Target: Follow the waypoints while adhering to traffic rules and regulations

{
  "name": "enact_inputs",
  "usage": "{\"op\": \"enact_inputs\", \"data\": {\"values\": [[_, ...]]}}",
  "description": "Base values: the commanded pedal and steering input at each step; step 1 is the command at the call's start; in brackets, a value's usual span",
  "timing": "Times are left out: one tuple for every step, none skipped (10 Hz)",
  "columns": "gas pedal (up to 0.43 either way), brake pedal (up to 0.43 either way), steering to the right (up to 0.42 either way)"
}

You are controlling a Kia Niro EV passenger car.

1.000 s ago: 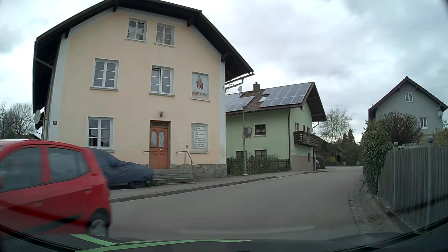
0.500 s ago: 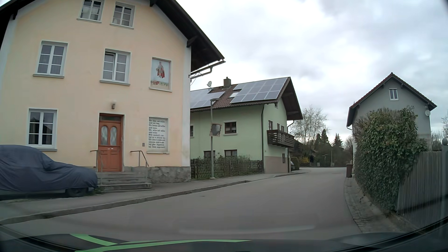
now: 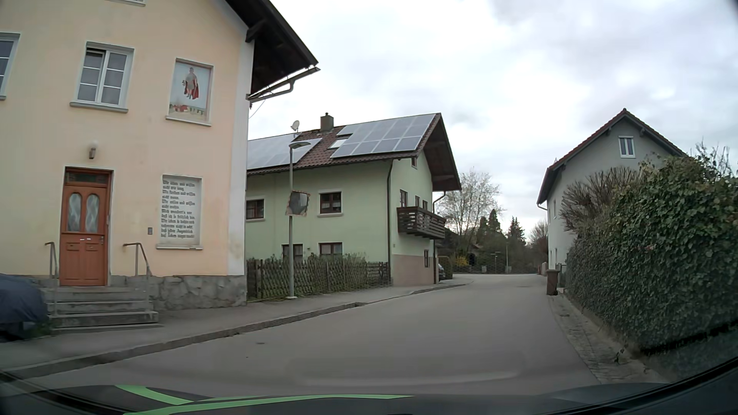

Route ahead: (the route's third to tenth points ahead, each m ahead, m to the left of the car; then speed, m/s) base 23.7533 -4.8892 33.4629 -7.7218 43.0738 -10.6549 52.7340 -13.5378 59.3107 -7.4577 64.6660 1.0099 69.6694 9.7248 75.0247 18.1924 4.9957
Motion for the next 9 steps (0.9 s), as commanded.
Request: {"op": "enact_inputs", "data": {"values": [[0.150, 0.000, 0.154], [0.150, 0.000, 0.152], [0.150, 0.000, 0.150], [0.157, 0.000, 0.145], [0.157, 0.000, 0.139], [0.157, 0.000, 0.133], [0.157, 0.000, 0.128], [0.157, 0.000, 0.122], [0.169, 0.000, 0.117]]}}
